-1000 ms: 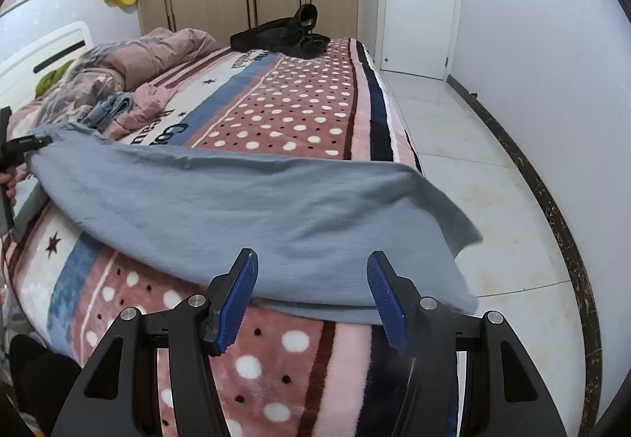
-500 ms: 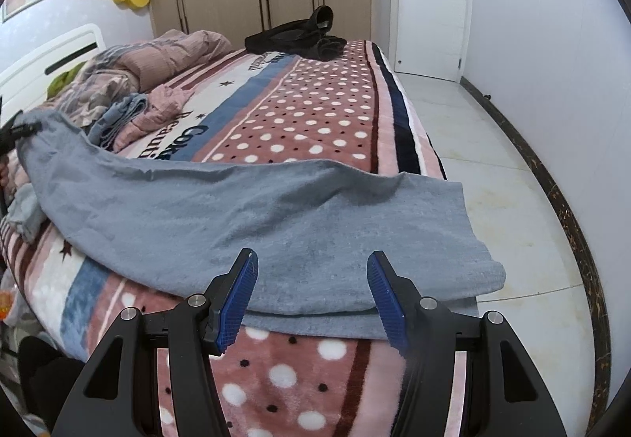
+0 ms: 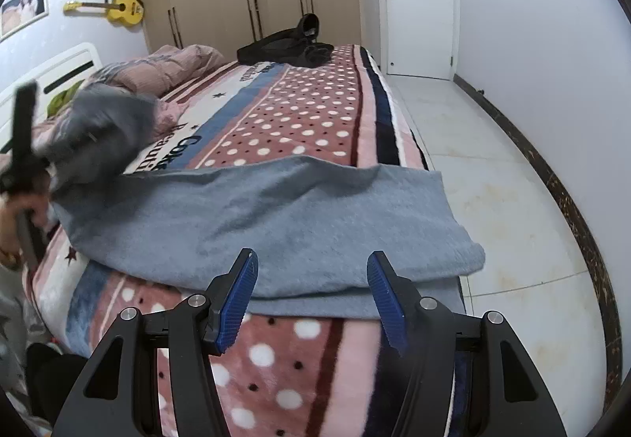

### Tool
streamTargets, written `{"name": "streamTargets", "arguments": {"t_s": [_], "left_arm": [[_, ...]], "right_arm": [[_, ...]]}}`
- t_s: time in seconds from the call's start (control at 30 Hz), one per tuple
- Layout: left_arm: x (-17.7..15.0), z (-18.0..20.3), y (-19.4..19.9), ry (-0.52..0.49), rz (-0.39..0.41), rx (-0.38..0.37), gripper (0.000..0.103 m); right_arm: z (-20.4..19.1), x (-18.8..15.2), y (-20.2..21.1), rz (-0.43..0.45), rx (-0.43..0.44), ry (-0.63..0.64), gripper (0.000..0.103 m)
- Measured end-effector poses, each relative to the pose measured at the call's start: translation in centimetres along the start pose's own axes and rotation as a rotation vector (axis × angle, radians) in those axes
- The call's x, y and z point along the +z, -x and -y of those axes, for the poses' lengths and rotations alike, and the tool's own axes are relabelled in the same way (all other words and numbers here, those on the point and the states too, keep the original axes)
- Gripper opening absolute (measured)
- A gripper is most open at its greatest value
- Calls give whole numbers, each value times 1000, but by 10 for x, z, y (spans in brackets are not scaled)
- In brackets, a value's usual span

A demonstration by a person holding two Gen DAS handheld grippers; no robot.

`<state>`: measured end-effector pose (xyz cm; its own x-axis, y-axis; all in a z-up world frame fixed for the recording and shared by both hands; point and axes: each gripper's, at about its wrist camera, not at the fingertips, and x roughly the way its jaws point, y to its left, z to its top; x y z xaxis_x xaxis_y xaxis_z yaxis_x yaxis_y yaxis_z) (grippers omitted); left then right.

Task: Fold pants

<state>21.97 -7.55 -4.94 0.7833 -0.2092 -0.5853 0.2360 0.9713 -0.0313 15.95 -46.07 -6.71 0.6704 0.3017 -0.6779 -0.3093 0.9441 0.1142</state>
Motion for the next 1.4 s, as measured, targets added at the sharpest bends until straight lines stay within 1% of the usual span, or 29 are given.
{"name": "streamTargets", "arguments": {"t_s": [0.03, 0.13, 0.2, 0.23, 0.3, 0.33, 0.37, 0.4, 0.43, 0.47, 0.5, 0.53, 0.6, 0.67, 0.7, 0.73, 0.8, 0.87, 0.9, 1.03, 1.07, 1.1, 1.13, 1.17, 1.2, 1.23, 1.3, 1.37, 1.4], "left_arm": [[-4, 9, -7, -12, -11, -5, 6], [-23, 47, -28, -87, -62, -16, 6], [-33, 58, -41, -118, -117, 3, 6], [-38, 59, -44, -127, -131, 6, 7], [-46, 61, -52, -160, -184, 5, 15], [-48, 62, -55, -176, -205, -10, 19], [-50, 62, -52, -179, -208, -25, 28], [-50, 60, -45, -167, -206, -53, 41], [-49, 55, -36, -146, -196, -91, 48], [-50, 52, -27, -123, -181, -126, 60], [-46, 47, -14, -96, -158, -160, 63], [-43, 43, -1, -75, -134, -171, 63], [-36, 28, 20, -48, -92, -146, 65], [-32, 8, 37, -30, -65, -112, 68], [-33, -5, 45, -31, -54, -85, 70], [-36, -12, 51, -35, -50, -55, 71], [-44, -35, 58, -48, -55, 22, 76], [-54, -52, 64, -38, -84, 36, 79], [-59, -59, 64, -29, -100, 37, 79], [-83, -74, 56, -14, -154, 64, 79], [-87, -75, 52, -12, -162, 81, 79], [-91, -78, 48, -8, -168, 115, 78], [-93, -80, 45, 0, -169, 140, 74], [-95, -85, 43, 15, -168, 166, 53], [-97, -90, 42, 28, -174, 176, 29], [-99, -96, 40, 45, -183, 171, 24], [-106, -106, 43, 68, -182, 176, 20], [-112, -111, 49, 75, -181, 192, 19], [-117, -116, 52, 94, -182, 190, 20]], "right_arm": [[2, -3, 1, -2, 0, -5, 54], [9, -7, -2, -16, -4, -14, 54], [13, -10, -6, -23, -3, -22, 54], [14, -11, -7, -25, -1, -25, 54], [14, -13, -9, -27, 8, -32, 54], [13, -14, -10, -29, 13, -33, 54], [12, -15, -12, -31, 21, -35, 54], [10, -15, -15, -32, 29, -37, 54], [8, -16, -17, -34, 40, -38, 54], [5, -15, -20, -36, 51, -38, 54], [-1, -14, -24, -36, 73, -35, 54], [-7, -12, -27, -36, 89, -32, 54], [-21, -7, -35, -39, 138, -27, 54], [-39, -2, -43, -35, 187, -15, 58], [-50, 1, -47, -29, 219, -11, 63], [-59, 4, -52, -23, 255, -11, 68], [-79, 10, -63, -29, 316, -6, 72], [-99, 14, -78, -44, 330, 10, 77], [-109, 17, -88, -52, 332, 14, 79], [-127, 22, -121, -106, 348, -34, 79], [-129, 22, -129, -119, 348, -54, 79], [-130, 22, -134, -125, 337, -68, 79], [-131, 21, -138, -127, 321, -80, 71], [-132, 20, -140, -128, 313, -85, 62], [-132, 20, -141, -130, 293, -84, 45], [-131, 20, -141, -128, 269, -76, 34], [-130, 17, -135, -109, 271, -61, 29], [-126, 15, -125, -91, 281, -54, 27], [-126, 13, -120, -84, 285, -47, 27]]}}
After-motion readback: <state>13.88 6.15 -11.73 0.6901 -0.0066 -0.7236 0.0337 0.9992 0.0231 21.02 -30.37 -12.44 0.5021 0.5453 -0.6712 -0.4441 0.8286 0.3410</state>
